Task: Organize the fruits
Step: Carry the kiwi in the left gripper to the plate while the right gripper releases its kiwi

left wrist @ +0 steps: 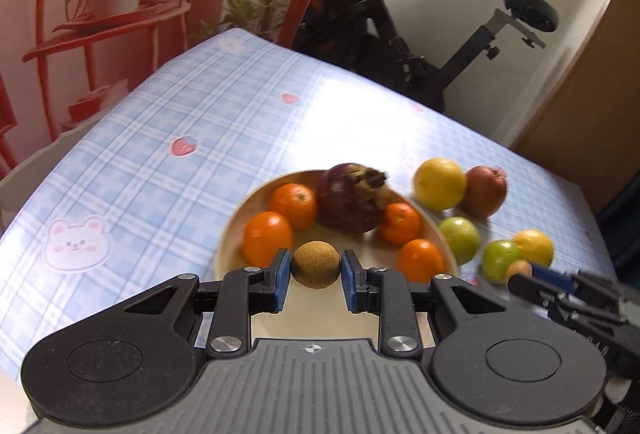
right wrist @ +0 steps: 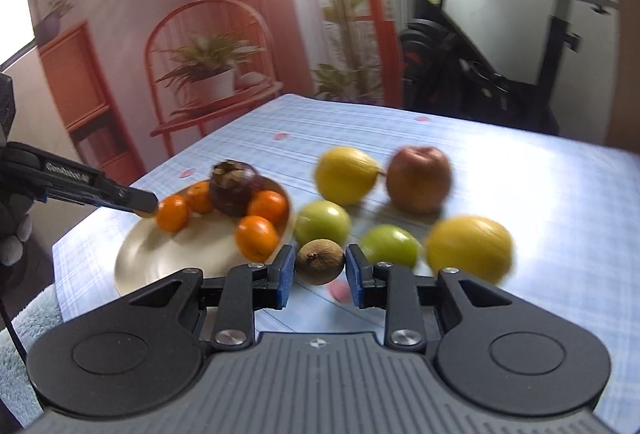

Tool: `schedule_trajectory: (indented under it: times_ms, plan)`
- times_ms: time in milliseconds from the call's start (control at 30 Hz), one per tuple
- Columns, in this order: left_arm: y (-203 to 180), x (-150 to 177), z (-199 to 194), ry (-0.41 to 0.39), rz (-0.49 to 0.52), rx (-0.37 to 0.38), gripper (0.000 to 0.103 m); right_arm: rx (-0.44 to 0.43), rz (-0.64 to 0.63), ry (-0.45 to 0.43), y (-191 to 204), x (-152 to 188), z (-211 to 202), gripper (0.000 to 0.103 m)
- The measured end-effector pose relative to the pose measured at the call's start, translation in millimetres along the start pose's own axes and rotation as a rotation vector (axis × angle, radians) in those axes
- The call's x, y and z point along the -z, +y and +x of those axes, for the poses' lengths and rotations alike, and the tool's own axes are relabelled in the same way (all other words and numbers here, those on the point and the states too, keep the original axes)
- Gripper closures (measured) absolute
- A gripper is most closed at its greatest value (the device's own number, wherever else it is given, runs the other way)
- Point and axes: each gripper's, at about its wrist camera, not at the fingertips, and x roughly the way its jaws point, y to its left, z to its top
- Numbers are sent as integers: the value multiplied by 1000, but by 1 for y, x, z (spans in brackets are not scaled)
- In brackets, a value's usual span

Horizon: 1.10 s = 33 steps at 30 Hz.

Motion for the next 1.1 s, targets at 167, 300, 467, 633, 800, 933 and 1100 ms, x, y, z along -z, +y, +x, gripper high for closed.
schedule_trajectory:
  times_ms: [167, 300, 467, 633, 800, 933, 1100]
  plan:
    - [14, 2, 8, 22, 6, -23, 74, -42, -105, 57, 31, -13, 36, 73]
    - [13, 5, 10, 25, 33, -49, 74, -58, -164, 96, 47, -12, 54, 73]
    - [12, 8, 15, 29, 60, -64, 74, -51, -211, 113, 56, -17, 69, 73]
    - [15, 11, 19, 38, 67, -76, 74, -40, -243, 117, 60, -25, 82, 73]
    - [19, 10, 20, 38, 55, -70, 74, -31, -268, 134, 63, -28, 95, 73]
    - [18, 10, 21, 39, 60, -68, 74, -30, -291, 147, 66, -26, 102, 73]
    - [18, 10, 21, 39, 58, -67, 74, -30, -298, 148, 67, -25, 103, 72]
